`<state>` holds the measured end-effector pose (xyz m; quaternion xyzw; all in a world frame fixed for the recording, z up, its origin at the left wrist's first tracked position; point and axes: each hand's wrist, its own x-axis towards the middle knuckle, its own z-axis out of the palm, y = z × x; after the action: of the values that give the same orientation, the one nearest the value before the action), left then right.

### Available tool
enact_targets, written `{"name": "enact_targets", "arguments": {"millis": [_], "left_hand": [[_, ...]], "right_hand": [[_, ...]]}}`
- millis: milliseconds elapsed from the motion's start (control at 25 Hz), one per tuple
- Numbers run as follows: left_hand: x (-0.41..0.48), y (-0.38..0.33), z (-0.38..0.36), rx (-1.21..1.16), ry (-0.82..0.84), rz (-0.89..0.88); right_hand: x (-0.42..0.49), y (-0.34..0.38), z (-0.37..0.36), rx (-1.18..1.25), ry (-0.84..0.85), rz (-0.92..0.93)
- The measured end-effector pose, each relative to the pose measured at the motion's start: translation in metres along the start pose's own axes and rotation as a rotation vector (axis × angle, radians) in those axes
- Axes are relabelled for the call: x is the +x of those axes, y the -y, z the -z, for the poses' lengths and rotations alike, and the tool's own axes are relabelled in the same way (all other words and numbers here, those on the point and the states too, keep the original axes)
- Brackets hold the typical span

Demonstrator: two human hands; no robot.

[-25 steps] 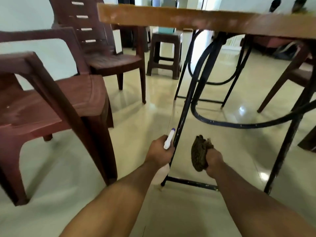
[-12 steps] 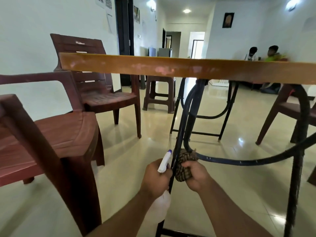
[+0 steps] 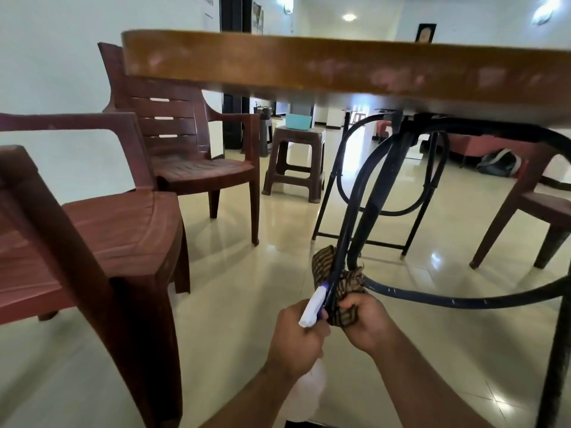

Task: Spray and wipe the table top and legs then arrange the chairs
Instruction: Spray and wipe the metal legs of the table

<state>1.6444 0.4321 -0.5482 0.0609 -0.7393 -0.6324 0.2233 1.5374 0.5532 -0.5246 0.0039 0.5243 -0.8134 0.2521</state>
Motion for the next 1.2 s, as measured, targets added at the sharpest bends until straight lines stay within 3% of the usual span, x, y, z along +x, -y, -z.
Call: {"name": "enact_targets", "arguments": {"millis": [280, 480, 640, 840, 1000, 1200], "left_hand": [[-0.026, 0.037, 0.001, 0.083, -0.051, 0.127], [-0.044, 0.048, -0.009, 0.131, -0.054, 0.158], [-0.063, 0.062, -0.008, 0.167, -0.089, 0.219], [-0.066, 0.068, -0.007, 0.158, -0.068, 0.271], [-0.064, 0.061, -0.006, 0.119, -0.055, 0.282], [-0.069, 0.075, -0.007, 0.212, -0.056, 0.268]], "right_hand": [[-0.003, 0.001, 0.007, 0.058, 0.007, 0.029], [-0.013, -0.013, 0.01, -0.348, -0.037, -0.098], [-0.006, -0.005, 0.014, 0.018, 0.101, -0.038], [-0.01, -0.037, 0.018, -0.367, 0.031, -0.178], [-0.002, -0.005, 0.013, 0.0, 0.139, -0.064], [-0.004, -0.04, 0.026, -0.417, 0.057, -0.213]]}}
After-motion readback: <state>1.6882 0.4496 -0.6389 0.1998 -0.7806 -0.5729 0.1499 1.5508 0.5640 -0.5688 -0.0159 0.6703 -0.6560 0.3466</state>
